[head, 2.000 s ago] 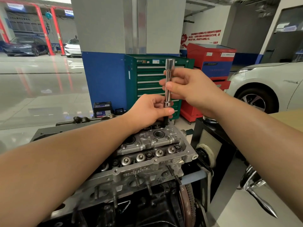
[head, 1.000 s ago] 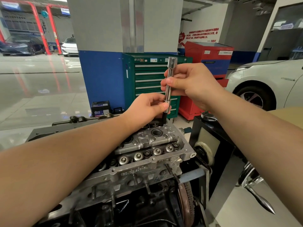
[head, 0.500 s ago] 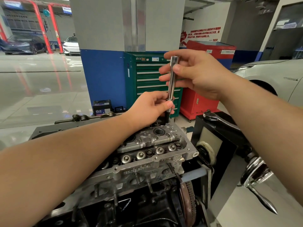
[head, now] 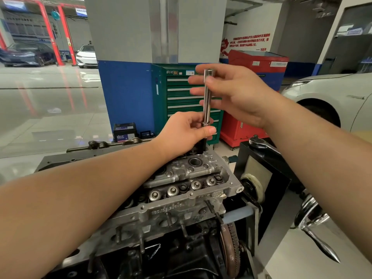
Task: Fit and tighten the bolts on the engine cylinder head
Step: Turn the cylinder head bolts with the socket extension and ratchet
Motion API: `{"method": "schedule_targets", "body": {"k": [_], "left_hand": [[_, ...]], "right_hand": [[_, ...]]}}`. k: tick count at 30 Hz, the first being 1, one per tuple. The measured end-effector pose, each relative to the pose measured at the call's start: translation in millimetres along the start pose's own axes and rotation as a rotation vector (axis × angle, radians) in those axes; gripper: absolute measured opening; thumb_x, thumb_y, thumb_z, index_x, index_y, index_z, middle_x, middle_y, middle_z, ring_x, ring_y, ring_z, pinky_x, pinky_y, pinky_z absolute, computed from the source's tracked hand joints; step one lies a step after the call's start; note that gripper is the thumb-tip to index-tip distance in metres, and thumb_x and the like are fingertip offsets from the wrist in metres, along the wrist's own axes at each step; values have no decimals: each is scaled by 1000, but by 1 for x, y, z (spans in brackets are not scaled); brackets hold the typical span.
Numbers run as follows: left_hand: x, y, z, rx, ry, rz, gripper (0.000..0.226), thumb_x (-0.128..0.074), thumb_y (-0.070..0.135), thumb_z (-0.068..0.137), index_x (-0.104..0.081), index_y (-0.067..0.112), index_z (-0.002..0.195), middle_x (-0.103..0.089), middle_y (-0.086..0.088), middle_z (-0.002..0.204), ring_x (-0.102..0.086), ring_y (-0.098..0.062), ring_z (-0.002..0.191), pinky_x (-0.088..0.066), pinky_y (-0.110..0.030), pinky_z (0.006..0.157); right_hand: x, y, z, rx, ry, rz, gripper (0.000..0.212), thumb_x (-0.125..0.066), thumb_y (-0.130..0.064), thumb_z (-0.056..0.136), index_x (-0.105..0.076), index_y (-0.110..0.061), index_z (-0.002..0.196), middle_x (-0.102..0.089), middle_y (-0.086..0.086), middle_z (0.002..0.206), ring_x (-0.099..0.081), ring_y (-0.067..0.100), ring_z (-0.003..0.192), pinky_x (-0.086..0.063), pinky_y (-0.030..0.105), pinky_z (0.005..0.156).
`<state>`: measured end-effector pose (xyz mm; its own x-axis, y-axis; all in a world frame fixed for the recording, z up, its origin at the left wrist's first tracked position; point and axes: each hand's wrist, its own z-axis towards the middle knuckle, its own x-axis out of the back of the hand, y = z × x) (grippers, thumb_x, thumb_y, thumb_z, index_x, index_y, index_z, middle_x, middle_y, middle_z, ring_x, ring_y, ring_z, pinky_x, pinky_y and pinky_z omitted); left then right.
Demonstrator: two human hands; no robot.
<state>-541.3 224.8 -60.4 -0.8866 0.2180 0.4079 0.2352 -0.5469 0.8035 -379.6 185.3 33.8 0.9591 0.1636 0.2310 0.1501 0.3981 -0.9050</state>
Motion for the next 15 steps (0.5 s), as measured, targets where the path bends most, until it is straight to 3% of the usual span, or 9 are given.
{"method": "schedule_targets", "body": {"k": [2,4,6,8,10,13,15], "left_hand": [[-1,1,-1,12,-31,-93,19,-76,14,95,-73,12,114,-81,-9,96,-79,-14,89,-61,-33,94],[-1,0,-1,15,-69,-146,17,-73,13,98,-72,17,114,-80,-9,103,-78,-18,96,-59,-43,99],[-1,0,-1,-2,-114,-171,19,-68,11,101,-69,23,115,-79,-8,111,-77,-20,100,-58,-44,101],[-2,0,-2,-5,-135,-203,24,-65,8,102,-66,22,120,-77,-7,114,-76,-19,99,-59,-40,98],[-3,0,-1,-9,-111,-199,23,-68,11,100,-65,19,121,-76,-3,108,-76,-20,95,-60,-38,94],[-1,-1,1,-34,-54,-76,12,-73,23,98,-69,20,109,-76,2,92,-77,-23,88,-60,-39,90],[-2,-1,2,-12,-56,-105,10,-71,21,100,-70,15,109,-77,0,89,-78,-21,86,-62,-36,88]], "right_hand": [[6,1,-2,1,-74,-1,35,-47,6,104,-55,-5,136,-74,14,118,-72,29,111,-59,40,94],[7,1,-2,34,-25,-115,27,-52,8,101,-59,-2,125,-77,15,106,-75,28,102,-62,38,88],[2,0,1,43,78,-192,18,-63,5,97,-62,-2,113,-77,16,96,-78,27,91,-64,41,81],[-7,0,4,54,233,-325,19,-79,-5,88,-63,-6,99,-74,16,86,-78,28,82,-65,47,73],[-12,0,6,67,365,-536,35,-91,-21,78,-60,-11,88,-68,10,77,-76,31,79,-64,50,70],[-14,-2,2,73,362,-607,39,-91,-35,76,-57,-16,84,-64,2,73,-74,31,82,-63,50,70],[-9,-4,0,96,342,-656,30,-82,-45,84,-63,-22,91,-69,-3,78,-73,21,81,-61,43,74]]}}
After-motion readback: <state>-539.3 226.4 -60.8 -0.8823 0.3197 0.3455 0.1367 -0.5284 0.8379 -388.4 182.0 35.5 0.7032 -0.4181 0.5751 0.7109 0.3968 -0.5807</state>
